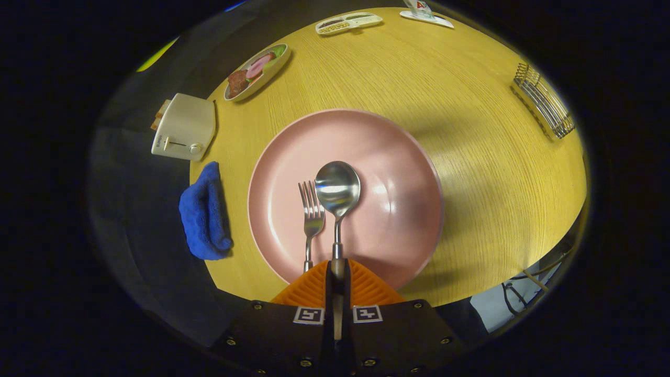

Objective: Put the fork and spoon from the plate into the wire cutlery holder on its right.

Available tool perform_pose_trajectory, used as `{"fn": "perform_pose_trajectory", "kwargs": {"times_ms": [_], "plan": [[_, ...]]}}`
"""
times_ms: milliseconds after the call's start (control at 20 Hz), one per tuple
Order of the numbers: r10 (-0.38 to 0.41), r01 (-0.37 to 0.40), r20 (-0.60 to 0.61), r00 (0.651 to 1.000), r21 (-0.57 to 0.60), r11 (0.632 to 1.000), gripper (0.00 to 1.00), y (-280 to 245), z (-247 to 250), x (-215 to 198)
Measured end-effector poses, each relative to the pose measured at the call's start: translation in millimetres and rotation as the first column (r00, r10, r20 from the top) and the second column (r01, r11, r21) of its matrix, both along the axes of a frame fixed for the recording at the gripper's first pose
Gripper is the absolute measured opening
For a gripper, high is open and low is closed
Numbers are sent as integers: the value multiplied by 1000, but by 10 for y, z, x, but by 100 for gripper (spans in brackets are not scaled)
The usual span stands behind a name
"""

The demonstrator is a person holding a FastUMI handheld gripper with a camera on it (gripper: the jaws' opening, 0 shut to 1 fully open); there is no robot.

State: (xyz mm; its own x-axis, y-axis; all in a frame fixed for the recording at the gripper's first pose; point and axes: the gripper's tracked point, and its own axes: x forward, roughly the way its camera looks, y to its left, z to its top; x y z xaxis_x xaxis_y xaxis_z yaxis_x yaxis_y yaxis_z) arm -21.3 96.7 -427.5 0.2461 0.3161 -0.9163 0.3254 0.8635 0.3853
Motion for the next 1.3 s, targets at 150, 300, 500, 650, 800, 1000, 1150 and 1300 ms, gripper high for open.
{"fn": "perform_pose_trajectory", "kwargs": {"times_ms": [150,300,500,650,800,1000,1150,1300], "plan": [[-12,11,47,999,20,1000,6,-59,166,69],[-22,24,122,992,-15,1000,6,-299,383,214],[-81,91,193,978,-47,995,6,-812,675,323],[-133,149,206,969,-66,987,6,-1307,853,285],[-170,196,211,963,-107,975,6,-1881,1045,226],[-200,231,182,963,-168,958,6,-2480,1122,122],[-211,231,124,970,-180,956,6,-2725,1082,13],[-217,221,45,975,-165,961,6,-2822,966,-69]]}}
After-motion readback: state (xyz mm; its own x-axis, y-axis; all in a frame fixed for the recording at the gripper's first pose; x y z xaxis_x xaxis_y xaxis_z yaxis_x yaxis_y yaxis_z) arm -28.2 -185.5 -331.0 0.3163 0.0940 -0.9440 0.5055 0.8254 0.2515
